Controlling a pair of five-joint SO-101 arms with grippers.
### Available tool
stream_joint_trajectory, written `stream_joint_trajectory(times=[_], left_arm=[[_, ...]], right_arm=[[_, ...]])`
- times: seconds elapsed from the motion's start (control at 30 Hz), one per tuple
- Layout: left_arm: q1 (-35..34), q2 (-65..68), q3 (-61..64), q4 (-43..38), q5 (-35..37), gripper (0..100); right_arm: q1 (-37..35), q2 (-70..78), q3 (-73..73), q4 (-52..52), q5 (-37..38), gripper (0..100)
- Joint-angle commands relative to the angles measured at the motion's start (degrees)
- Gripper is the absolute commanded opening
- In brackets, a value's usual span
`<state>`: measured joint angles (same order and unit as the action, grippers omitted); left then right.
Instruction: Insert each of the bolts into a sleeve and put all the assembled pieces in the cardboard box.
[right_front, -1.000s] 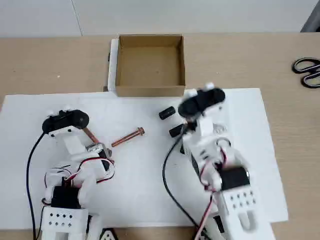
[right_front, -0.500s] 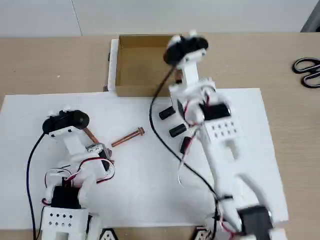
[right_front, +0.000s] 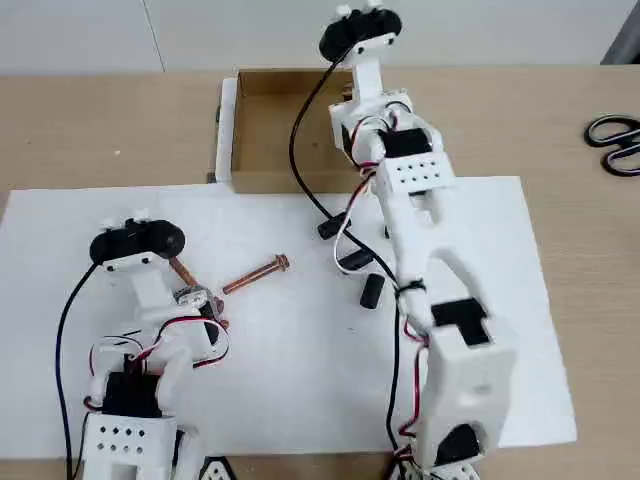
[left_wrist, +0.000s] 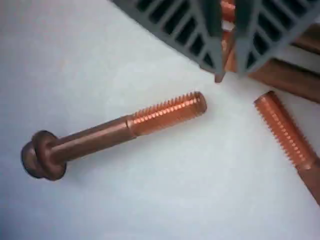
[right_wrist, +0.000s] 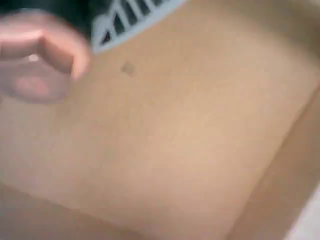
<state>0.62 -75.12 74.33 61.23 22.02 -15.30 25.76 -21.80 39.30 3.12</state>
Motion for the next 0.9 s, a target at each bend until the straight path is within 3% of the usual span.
stream_joint_trajectory(times=[0.0, 0.5, 0.73, 0.87], left_arm=[[0.00, -0.70, -0.22, -1.05, -0.97, 1], [0.00, -0.70, -0.13, -1.05, -1.41, 1], [0.00, -0.70, -0.13, -1.05, -1.41, 1], [0.00, -0.70, -0.13, -1.05, -1.41, 1]], right_arm=[[0.57, 4.62, -9.49, -1.71, 0.53, 0.4], [0.40, 20.18, -22.07, -1.54, 0.62, 1.0], [0.48, 20.26, -22.15, 2.59, 0.62, 22.5], [1.01, 20.09, -22.24, 3.21, 0.62, 24.2]])
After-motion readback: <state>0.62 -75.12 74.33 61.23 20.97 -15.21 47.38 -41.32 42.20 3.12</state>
